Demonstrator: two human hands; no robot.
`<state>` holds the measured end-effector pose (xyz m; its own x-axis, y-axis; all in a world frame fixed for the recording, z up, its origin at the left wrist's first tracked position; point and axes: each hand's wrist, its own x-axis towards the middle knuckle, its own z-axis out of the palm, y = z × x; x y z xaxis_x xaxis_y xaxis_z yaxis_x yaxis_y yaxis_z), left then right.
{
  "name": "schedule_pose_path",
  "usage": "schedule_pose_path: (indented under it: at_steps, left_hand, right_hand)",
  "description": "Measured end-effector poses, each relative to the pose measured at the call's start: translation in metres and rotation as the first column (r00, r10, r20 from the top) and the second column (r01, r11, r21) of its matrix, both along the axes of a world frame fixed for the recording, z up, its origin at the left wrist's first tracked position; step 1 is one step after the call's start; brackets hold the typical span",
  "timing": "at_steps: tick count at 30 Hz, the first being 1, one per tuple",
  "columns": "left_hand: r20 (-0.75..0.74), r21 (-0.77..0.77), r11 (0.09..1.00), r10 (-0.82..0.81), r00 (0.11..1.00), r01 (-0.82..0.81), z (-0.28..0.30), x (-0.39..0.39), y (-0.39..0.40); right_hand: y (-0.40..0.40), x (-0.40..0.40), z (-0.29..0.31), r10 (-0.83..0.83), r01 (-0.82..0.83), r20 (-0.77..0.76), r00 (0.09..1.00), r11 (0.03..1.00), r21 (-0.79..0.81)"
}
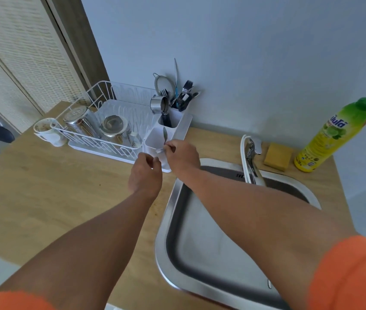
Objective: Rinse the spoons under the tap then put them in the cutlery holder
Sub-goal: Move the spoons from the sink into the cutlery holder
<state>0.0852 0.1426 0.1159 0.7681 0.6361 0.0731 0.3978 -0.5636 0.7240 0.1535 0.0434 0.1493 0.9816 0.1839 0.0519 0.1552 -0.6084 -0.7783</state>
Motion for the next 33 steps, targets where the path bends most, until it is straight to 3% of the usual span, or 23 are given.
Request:
schedule_pose_path:
  at_steps: [7,15,23,28,33]
  left_hand:
    - [-0.064,-0.036,0.999,-0.026,0.998,0.024,-0.02,-0.016,-0.023]
    - [-0.09,-0.003,0.991,-0.136,0.987,0.136,-0.042,-0.024,-0.067]
    - [-0.167,0.025,0.95,-0.303,0.938,0.312,-0.07,-0.029,-0.124]
    - [-0.318,-0.019,0.909,-0.4,0.859,0.416,-0.093,-0.034,-0.163]
    - [-0.516,-0.069,0.839,-0.493,0.701,0.54,-0.114,-0.041,-0.198]
  right_hand:
    - [-0.049,-0.052,-0.044,-0.027,0.024,-0.099,0.995,0.999,-0.028]
    - [-0.163,-0.128,-0.13,-0.025,-0.059,-0.304,0.952,0.963,-0.263]
    - [-0.248,-0.147,-0.15,-0.22,0.019,-0.4,0.889,0.894,-0.449]
    - [-0.279,-0.147,-0.155,-0.341,0.075,-0.446,0.828,0.855,-0.514]
    - [-0.302,-0.138,-0.154,-0.436,0.152,-0.455,0.777,0.83,-0.537]
